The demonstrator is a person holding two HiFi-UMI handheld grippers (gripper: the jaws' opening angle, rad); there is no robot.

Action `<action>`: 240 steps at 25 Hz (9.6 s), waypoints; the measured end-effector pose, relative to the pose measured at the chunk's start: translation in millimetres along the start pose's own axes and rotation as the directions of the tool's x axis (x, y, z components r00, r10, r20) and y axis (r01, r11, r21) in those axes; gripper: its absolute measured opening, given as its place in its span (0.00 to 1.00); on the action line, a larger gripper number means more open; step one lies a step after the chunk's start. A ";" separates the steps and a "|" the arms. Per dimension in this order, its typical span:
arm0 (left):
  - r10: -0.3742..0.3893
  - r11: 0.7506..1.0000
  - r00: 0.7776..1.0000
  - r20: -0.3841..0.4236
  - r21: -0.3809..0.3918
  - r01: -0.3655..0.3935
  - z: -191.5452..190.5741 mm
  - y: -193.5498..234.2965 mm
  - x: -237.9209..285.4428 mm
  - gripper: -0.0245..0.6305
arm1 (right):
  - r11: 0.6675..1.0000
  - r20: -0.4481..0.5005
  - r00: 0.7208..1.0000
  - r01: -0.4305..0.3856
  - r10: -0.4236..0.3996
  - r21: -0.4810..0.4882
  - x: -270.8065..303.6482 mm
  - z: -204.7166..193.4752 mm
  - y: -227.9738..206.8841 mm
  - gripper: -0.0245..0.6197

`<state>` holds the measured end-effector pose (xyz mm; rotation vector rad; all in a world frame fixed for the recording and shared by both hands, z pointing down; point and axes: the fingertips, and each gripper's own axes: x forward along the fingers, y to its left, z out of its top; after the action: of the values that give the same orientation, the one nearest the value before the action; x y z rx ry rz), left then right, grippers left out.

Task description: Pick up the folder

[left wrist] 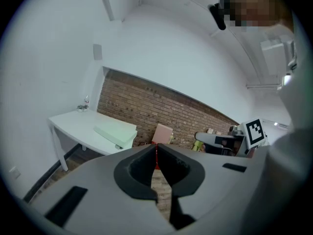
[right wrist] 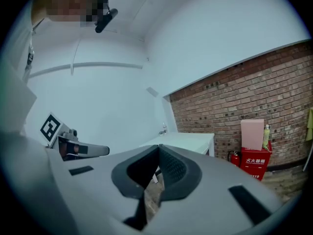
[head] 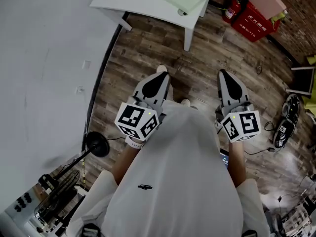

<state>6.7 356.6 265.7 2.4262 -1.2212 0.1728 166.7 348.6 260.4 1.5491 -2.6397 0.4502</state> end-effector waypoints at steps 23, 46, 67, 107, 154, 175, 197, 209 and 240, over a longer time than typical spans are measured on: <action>-0.086 0.996 0.995 0.058 -0.013 0.087 155.8 221.0 157.7 0.07 | 0.990 -0.070 0.988 0.137 -0.134 0.042 260.4 63.7 -46.8 0.05; -0.265 0.964 0.962 -0.068 -0.002 0.265 197.6 309.6 276.2 0.07 | 0.928 -0.093 0.930 0.362 -0.355 0.086 364.8 73.2 -96.4 0.05; -0.255 0.963 0.933 -0.253 0.023 0.269 159.0 337.0 352.7 0.25 | 0.878 -0.196 0.883 0.456 -0.427 0.144 389.6 24.1 -160.9 0.40; -0.081 0.972 0.878 -0.473 0.156 0.174 77.5 435.4 511.9 0.58 | 0.829 -0.417 0.842 0.479 -0.341 0.289 471.6 -88.5 -299.6 0.90; -0.187 0.969 0.805 -0.563 0.029 0.245 42.3 443.1 518.4 0.59 | 0.772 -0.460 0.825 0.515 -0.328 0.374 497.2 -114.2 -310.6 0.90; -0.148 0.976 0.875 -0.460 0.076 0.205 88.8 406.3 447.7 0.57 | 0.781 -0.350 0.847 0.515 -0.401 0.354 455.1 -55.4 -267.6 0.89; -0.133 0.983 0.957 -0.257 0.087 0.160 177.4 366.4 362.3 0.55 | 0.851 -0.205 0.886 0.459 -0.417 0.256 412.7 53.5 -209.1 0.89; -0.111 0.982 0.985 -0.131 0.141 0.130 224.1 348.2 319.0 0.55 | 0.890 -0.111 0.913 0.407 -0.392 0.204 397.9 108.3 -179.8 0.90; -0.143 0.976 0.978 0.154 0.185 0.113 293.4 314.6 242.7 0.54 | 0.923 0.129 0.915 0.383 -0.382 0.018 352.3 206.8 -115.9 0.90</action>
<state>-116.6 -111.6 167.9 2.7110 -1.1558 0.0409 112.8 -59.0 154.3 2.0949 -2.3237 0.3193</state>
